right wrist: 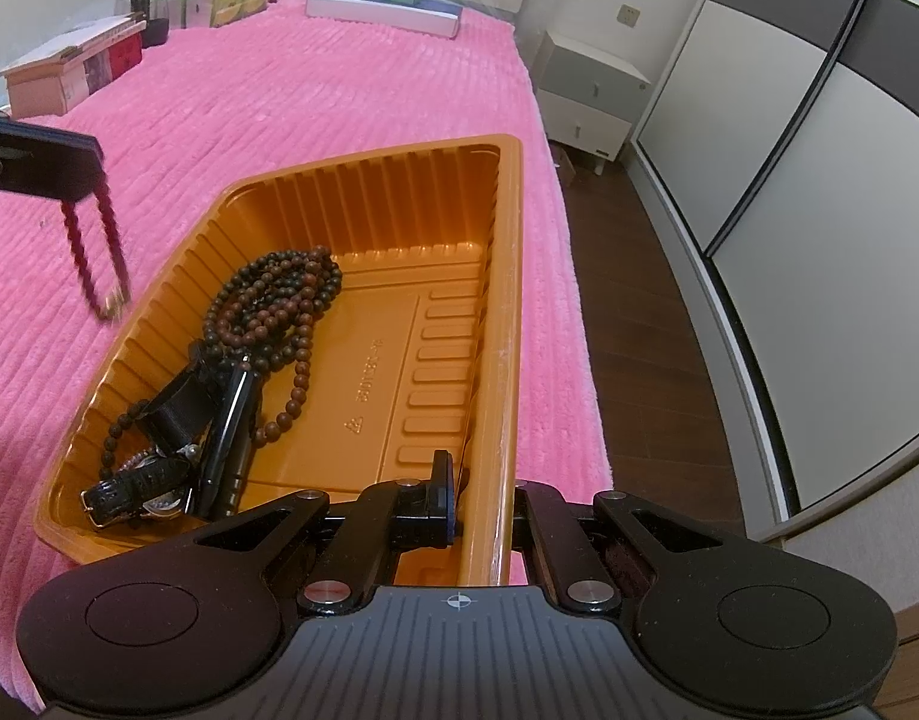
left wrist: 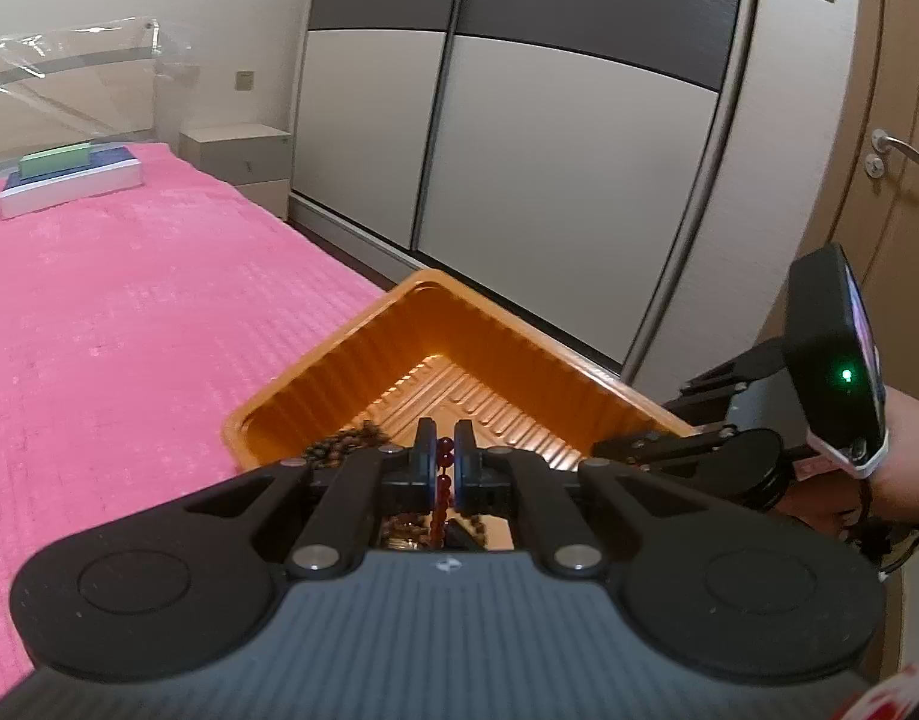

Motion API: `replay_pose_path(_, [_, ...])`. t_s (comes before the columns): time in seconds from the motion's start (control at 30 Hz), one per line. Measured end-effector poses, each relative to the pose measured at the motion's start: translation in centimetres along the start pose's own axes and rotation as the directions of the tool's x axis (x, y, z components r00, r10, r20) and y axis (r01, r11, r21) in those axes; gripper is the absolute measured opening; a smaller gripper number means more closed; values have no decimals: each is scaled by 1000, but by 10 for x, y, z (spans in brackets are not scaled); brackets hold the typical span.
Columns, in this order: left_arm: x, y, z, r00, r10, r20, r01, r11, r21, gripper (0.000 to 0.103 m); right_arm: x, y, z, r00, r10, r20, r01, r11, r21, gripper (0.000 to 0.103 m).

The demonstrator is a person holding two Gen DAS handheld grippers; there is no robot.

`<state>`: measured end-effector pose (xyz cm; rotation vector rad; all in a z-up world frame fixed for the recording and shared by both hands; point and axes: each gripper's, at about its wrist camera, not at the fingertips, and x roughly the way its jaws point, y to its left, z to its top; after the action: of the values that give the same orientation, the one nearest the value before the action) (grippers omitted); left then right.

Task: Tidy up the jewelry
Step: 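Carry the red bead bracelet into the tray and open the left tool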

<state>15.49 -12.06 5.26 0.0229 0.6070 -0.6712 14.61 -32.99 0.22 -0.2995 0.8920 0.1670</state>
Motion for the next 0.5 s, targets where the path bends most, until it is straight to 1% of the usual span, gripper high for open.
replay_pose_path(0.23, [16, -15, 4, 999, -32, -21, 32, 999, 8, 4, 0, -1, 0, 1000, 6, 3, -6, 1000, 3, 4])
replay_pose_path(0.5, [27, -19, 1, 998, -50, -49, 50, 999, 1, 4, 0, -1, 0, 1000, 5, 3, -5, 1000, 3, 4])
